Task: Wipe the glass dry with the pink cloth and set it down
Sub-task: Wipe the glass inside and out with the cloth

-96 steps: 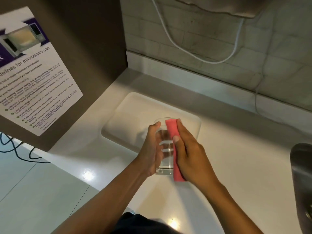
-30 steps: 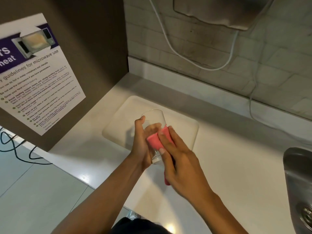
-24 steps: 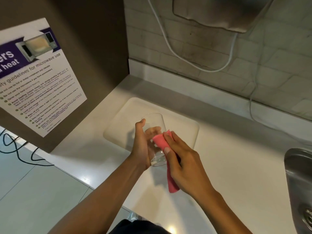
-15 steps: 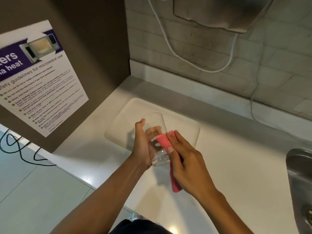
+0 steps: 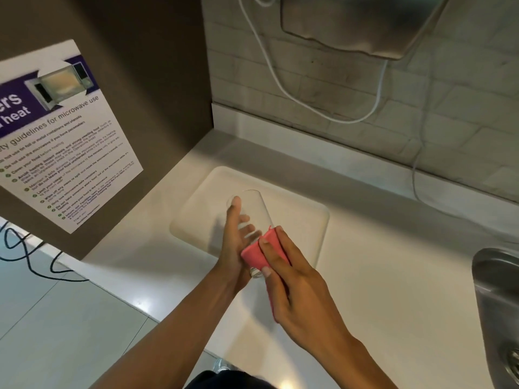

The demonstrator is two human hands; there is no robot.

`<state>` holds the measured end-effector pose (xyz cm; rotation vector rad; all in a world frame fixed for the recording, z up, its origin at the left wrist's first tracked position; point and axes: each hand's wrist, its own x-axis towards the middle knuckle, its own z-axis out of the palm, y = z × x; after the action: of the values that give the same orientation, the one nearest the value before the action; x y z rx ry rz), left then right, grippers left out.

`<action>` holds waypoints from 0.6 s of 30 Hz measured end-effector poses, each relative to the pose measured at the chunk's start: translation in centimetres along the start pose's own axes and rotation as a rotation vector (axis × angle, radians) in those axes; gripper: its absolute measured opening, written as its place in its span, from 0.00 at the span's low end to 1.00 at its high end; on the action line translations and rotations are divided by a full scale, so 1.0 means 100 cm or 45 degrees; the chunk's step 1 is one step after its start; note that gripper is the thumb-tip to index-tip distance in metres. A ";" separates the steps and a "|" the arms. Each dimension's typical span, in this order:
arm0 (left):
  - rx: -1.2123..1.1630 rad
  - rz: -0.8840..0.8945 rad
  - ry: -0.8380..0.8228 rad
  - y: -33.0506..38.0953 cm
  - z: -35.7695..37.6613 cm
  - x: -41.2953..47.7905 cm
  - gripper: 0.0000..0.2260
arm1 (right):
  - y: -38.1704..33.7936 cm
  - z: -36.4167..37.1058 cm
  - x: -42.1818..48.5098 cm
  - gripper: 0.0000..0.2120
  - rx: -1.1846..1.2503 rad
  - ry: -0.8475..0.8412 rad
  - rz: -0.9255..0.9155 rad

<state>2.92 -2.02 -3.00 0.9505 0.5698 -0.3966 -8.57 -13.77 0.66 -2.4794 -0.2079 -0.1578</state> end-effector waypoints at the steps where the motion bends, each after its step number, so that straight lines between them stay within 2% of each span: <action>1: 0.070 0.029 0.007 0.000 0.003 -0.002 0.31 | 0.000 0.000 -0.001 0.28 0.010 0.002 0.013; 4: 0.141 0.074 0.000 -0.002 0.003 -0.006 0.26 | 0.001 0.001 -0.005 0.28 0.007 0.005 0.043; 8: 0.211 0.063 -0.075 -0.006 0.003 -0.013 0.30 | 0.002 0.001 -0.004 0.23 0.144 0.049 0.206; 13: 0.350 -0.052 -0.253 -0.013 0.000 -0.030 0.34 | 0.011 -0.016 0.025 0.23 0.242 0.195 0.348; 16: 0.391 -0.044 -0.340 -0.020 0.007 -0.038 0.37 | 0.004 -0.026 0.041 0.26 0.200 0.217 0.286; 18: 0.370 0.020 -0.309 -0.021 0.012 -0.036 0.29 | -0.005 -0.022 0.036 0.29 0.103 0.144 0.178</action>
<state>-0.72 -3.87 -1.56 1.1641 0.2869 -0.5825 -5.28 -14.34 3.31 -2.3865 0.0067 -0.2248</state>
